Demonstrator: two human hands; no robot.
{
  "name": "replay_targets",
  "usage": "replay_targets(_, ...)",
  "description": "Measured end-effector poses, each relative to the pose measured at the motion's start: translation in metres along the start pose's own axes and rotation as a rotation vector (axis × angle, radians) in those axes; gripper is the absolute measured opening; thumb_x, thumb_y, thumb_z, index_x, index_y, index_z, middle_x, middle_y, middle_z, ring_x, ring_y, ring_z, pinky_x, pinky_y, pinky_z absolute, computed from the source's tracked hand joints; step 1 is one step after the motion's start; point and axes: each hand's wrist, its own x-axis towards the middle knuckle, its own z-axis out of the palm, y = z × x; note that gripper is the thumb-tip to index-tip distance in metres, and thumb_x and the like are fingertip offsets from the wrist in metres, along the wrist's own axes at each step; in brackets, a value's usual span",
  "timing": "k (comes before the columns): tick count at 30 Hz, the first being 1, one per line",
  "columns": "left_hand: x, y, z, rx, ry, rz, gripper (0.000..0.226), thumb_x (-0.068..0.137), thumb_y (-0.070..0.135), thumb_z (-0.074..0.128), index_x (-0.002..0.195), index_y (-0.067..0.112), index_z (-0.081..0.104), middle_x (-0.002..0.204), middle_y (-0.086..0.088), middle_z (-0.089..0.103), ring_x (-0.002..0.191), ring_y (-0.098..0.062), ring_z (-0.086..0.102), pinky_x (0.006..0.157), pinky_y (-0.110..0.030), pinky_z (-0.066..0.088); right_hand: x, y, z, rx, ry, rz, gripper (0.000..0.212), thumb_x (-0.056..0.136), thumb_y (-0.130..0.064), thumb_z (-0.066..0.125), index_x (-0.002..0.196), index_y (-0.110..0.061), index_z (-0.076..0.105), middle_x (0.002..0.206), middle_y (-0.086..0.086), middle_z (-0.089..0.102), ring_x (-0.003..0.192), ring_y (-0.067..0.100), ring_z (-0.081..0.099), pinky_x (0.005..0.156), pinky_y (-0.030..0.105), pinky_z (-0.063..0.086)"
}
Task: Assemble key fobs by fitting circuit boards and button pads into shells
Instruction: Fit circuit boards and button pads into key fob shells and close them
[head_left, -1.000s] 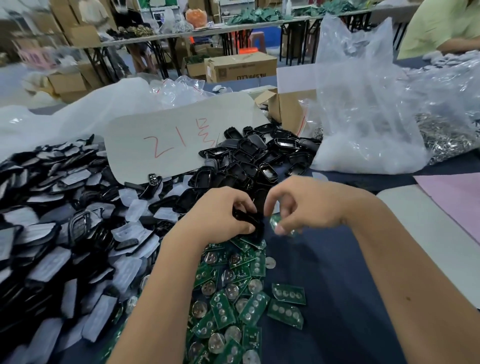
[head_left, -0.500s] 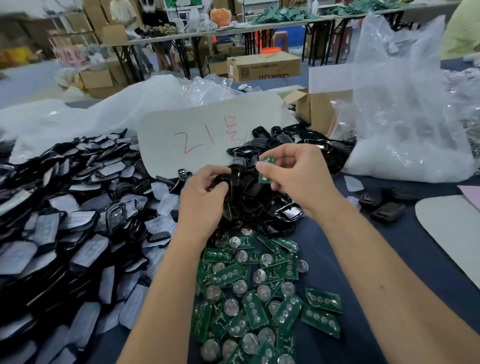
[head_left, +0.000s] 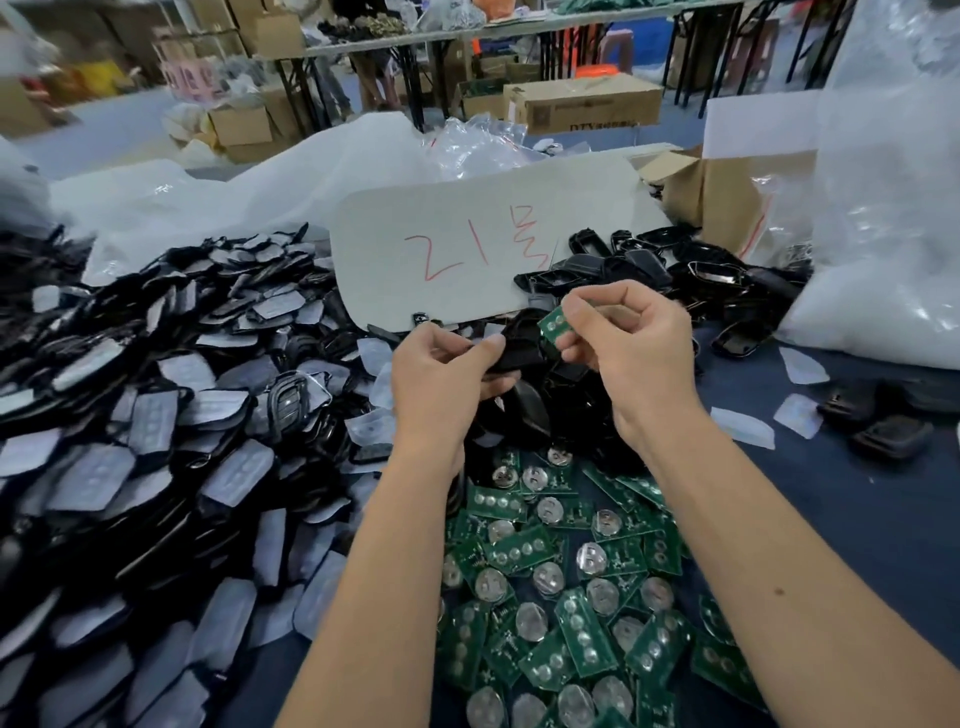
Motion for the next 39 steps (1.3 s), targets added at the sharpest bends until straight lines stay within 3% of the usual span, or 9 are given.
replay_targets(5,0.000,-0.002,0.002,-0.022,-0.002,0.007,0.042,0.086,0.009,0.083,0.070,0.011,0.045,0.078,-0.010,0.046,0.078,-0.040,0.077,0.053,-0.015,0.053,-0.003,-0.005,0.000,0.068,-0.012,0.014,0.013,0.091,0.003,0.075,0.102,-0.002,0.071,0.069,0.008,0.072,0.064,0.022,0.074,0.063,0.026,0.060)
replay_targets(12,0.000,0.001,0.002,0.004,-0.095,-0.048,0.016,0.094,0.010,0.075,0.082,0.001,0.069,0.079,-0.011,0.075,0.069,-0.026,0.077,0.065,-0.022,0.061,-0.008,-0.007,0.002,-0.046,-0.069,-0.015,0.019,0.089,-0.002,0.079,0.101,0.001,0.065,0.071,0.019,0.073,0.055,0.022,0.072,0.053,0.026,0.058)
replay_targets(16,0.001,0.002,0.002,0.001,-0.106,-0.058,0.017,0.096,0.008,0.072,0.081,0.001,0.068,0.070,-0.005,0.074,0.062,-0.019,0.074,0.065,-0.023,0.061,-0.008,-0.005,0.001,-0.076,-0.099,-0.037,0.021,0.090,0.002,0.077,0.102,0.007,0.060,0.068,0.018,0.072,0.053,0.024,0.071,0.050,0.027,0.057)
replay_targets(20,0.001,0.001,0.002,0.010,-0.109,-0.050,0.022,0.095,0.009,0.072,0.075,0.004,0.066,0.072,-0.008,0.067,0.060,-0.019,0.073,0.065,-0.023,0.061,-0.009,-0.002,0.004,-0.106,-0.113,-0.049,0.017,0.090,0.002,0.076,0.102,0.003,0.064,0.066,0.018,0.071,0.054,0.027,0.072,0.050,0.029,0.058)
replay_targets(26,0.003,-0.001,0.003,0.013,-0.130,-0.024,0.027,0.095,0.008,0.072,0.070,0.005,0.063,0.064,-0.004,0.060,0.059,-0.016,0.069,0.071,-0.032,0.063,-0.012,0.003,0.008,-0.163,-0.130,-0.056,0.016,0.089,-0.002,0.078,0.096,0.000,0.064,0.067,0.015,0.073,0.051,0.031,0.071,0.050,0.032,0.059)
replay_targets(35,0.003,-0.003,0.005,-0.002,-0.109,-0.023,0.025,0.095,0.008,0.073,0.072,0.005,0.062,0.072,-0.007,0.062,0.058,-0.016,0.069,0.068,-0.029,0.062,-0.012,0.004,0.008,-0.298,-0.084,-0.130,0.014,0.088,-0.011,0.080,0.093,-0.010,0.067,0.063,0.007,0.069,0.046,0.022,0.066,0.043,0.028,0.052)
replay_targets(39,0.005,-0.005,0.004,-0.012,-0.114,-0.029,0.024,0.094,0.010,0.074,0.073,0.005,0.063,0.062,0.004,0.060,0.055,-0.014,0.068,0.069,-0.029,0.062,-0.013,0.004,0.008,-0.314,-0.068,-0.138,0.013,0.089,-0.012,0.079,0.094,-0.010,0.067,0.064,0.008,0.068,0.045,0.019,0.065,0.042,0.027,0.051)
